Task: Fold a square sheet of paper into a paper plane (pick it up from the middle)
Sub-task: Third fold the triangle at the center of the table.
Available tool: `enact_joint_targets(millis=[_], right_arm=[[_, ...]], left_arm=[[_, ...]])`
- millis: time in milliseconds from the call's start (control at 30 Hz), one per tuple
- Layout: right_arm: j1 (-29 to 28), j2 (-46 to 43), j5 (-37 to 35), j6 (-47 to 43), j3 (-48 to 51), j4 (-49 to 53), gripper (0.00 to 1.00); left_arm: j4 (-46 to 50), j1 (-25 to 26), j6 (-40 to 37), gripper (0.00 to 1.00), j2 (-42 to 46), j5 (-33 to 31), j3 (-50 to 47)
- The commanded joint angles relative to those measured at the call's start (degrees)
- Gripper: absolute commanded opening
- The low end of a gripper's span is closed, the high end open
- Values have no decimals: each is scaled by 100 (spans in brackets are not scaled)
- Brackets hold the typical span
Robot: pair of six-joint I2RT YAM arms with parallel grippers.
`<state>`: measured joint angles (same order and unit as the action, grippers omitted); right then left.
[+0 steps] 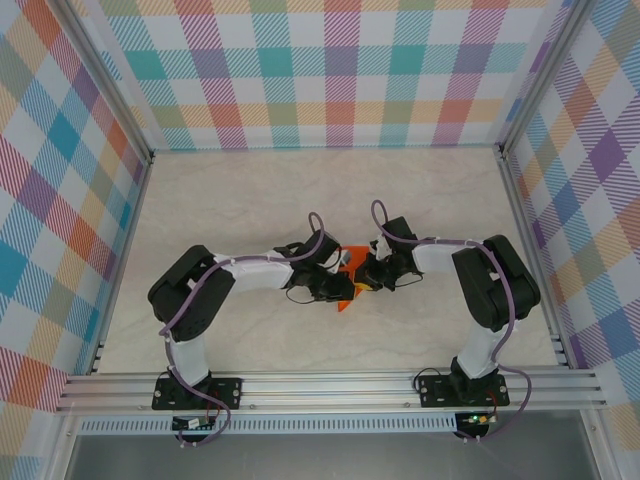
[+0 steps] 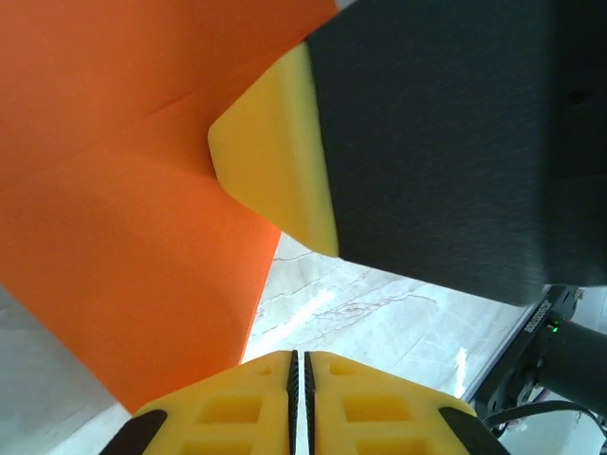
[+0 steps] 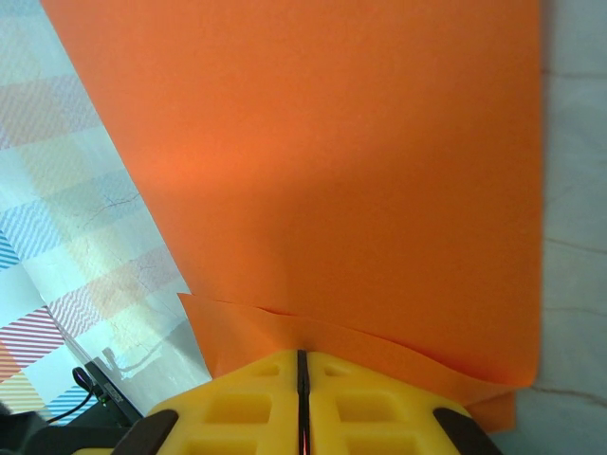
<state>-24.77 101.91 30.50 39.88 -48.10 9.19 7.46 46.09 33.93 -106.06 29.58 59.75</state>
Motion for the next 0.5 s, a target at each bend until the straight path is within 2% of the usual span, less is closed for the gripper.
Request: enact_joint_targets(millis=[0,233,467], right_arm=[[-19,293,-515,52,199,153,9],[-20,325,-516,20,206,152,9],[-25,374,-554,-24,203,190,9]], left_arm=[[-72,64,90,13,-131,198,196],[621,66,-226,13,-283,-242,333],[774,46,-397,12,-165,-370,137]])
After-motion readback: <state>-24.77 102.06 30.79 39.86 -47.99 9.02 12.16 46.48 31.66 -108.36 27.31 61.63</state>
